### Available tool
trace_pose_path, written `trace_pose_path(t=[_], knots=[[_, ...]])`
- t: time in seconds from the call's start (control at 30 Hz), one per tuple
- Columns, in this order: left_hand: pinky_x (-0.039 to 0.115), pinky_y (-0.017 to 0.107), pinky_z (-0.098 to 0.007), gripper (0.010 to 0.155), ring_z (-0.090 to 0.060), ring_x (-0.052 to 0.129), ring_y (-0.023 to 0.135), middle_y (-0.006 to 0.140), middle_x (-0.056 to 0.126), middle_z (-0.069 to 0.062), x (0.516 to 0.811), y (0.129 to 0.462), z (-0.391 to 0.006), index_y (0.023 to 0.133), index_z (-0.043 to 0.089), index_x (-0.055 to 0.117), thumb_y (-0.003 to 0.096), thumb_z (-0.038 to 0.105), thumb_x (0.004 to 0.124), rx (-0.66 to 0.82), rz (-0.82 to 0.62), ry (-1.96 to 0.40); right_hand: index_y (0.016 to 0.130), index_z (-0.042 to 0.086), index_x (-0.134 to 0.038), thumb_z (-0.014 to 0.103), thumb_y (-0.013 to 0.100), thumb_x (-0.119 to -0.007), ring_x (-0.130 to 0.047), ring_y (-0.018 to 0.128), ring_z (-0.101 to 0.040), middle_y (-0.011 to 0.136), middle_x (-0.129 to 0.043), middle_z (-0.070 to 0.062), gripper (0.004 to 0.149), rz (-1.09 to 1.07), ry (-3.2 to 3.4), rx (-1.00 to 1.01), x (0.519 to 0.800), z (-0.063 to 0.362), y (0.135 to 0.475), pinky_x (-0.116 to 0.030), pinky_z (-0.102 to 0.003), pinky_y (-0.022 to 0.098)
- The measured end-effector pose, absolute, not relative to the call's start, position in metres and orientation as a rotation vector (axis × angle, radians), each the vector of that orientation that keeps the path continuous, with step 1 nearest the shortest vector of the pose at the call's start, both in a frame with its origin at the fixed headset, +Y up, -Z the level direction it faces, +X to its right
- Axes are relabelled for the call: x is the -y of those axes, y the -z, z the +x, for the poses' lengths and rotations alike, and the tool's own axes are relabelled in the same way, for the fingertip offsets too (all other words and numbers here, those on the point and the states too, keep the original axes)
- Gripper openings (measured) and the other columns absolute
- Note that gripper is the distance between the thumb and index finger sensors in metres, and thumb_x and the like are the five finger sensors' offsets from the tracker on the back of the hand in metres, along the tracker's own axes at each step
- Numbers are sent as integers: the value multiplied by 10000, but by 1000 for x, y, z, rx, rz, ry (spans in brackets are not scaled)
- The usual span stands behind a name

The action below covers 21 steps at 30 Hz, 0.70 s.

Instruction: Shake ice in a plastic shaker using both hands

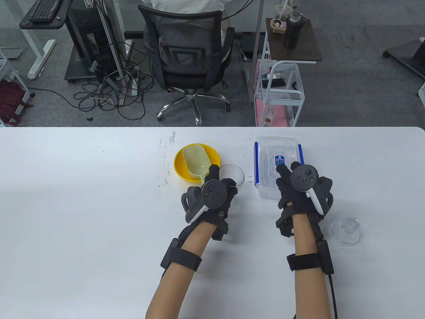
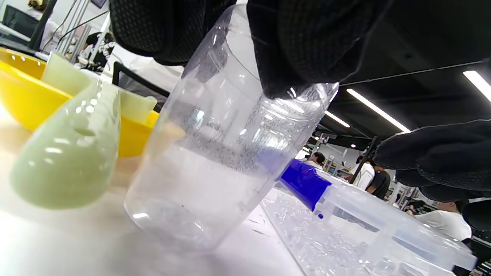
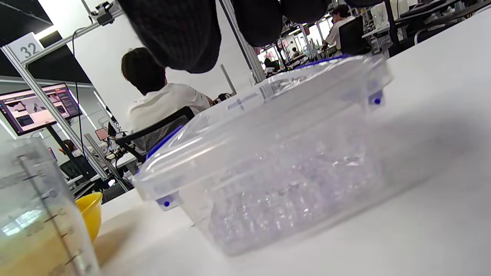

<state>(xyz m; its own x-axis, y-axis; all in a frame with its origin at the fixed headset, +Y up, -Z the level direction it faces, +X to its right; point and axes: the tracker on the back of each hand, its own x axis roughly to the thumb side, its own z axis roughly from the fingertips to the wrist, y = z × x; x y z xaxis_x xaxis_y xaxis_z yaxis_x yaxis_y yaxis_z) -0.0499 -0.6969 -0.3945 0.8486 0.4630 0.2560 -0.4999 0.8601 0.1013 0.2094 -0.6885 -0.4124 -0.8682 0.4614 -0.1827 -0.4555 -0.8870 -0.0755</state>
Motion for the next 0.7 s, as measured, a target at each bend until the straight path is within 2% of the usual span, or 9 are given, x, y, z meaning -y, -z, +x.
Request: trace_pose_path(t=[0.07, 0.1, 0.13, 0.2, 0.33, 0.53, 0.7], knots=[[730, 675, -508, 322, -483, 794, 913, 1081, 549, -316, 700, 399, -50, 769, 276, 952, 479, 351, 837, 207, 145, -508, 1040, 373, -698, 410, 297, -918, -409, 1104, -419, 1202, -468, -79, 775, -256, -2681, 16, 692, 207, 418, -435, -609, 793], [729, 670, -511, 325, -486, 794, 909, 1080, 546, -319, 700, 402, -50, 769, 270, 956, 475, 343, 840, 202, 138, -496, 1026, 338, -733, 393, 289, -929, -489, 1069, -455, 1180, -519, -115, 764, -293, -2705, -31, 696, 206, 421, -518, -605, 766], [728, 669, -511, 327, -482, 794, 909, 1082, 546, -315, 699, 405, -49, 770, 272, 959, 473, 342, 843, 201, 128, -464, 1019, 314, -727, 372, 291, -940, -464, 1059, -434, 1164, -520, -108, 761, -312, -2730, -112, 699, 204, 423, -481, -586, 771], [727, 678, -504, 331, -466, 796, 920, 1091, 545, -301, 697, 408, -48, 777, 289, 955, 474, 353, 837, 194, 116, -412, 1012, 312, -738, 360, 291, -950, -505, 1052, -450, 1156, -549, -124, 753, -319, -2779, -43, 696, 199, 423, -522, -600, 760], [646, 695, -553, 339, -480, 705, 968, 1129, 504, -266, 693, 412, -46, 802, 293, 952, 489, 368, 845, 178, 56, -417, 999, 298, -747, 342, 286, -952, -511, 1044, -457, 1146, -556, -132, 744, -337, -2773, -78, 695, 198, 425, -534, -607, 751], [520, 720, -614, 555, -480, 562, 1036, 1164, 464, -207, 680, 402, -58, 1023, 310, 757, 487, 424, 847, 213, 110, -332, 985, 285, -753, 327, 275, -956, -532, 1028, -471, 1130, -573, -146, 740, -343, -2799, -77, 694, 195, 424, -556, -616, 736], [474, 725, -649, 638, -492, 519, 1054, 1170, 451, -210, 663, 374, -81, 1081, 316, 661, 489, 490, 824, 277, 208, -266, 983, 264, -751, 328, 266, -954, -559, 999, -500, 1112, -587, -179, 748, -330, -2839, -70, 694, 193, 414, -590, -629, 705]])
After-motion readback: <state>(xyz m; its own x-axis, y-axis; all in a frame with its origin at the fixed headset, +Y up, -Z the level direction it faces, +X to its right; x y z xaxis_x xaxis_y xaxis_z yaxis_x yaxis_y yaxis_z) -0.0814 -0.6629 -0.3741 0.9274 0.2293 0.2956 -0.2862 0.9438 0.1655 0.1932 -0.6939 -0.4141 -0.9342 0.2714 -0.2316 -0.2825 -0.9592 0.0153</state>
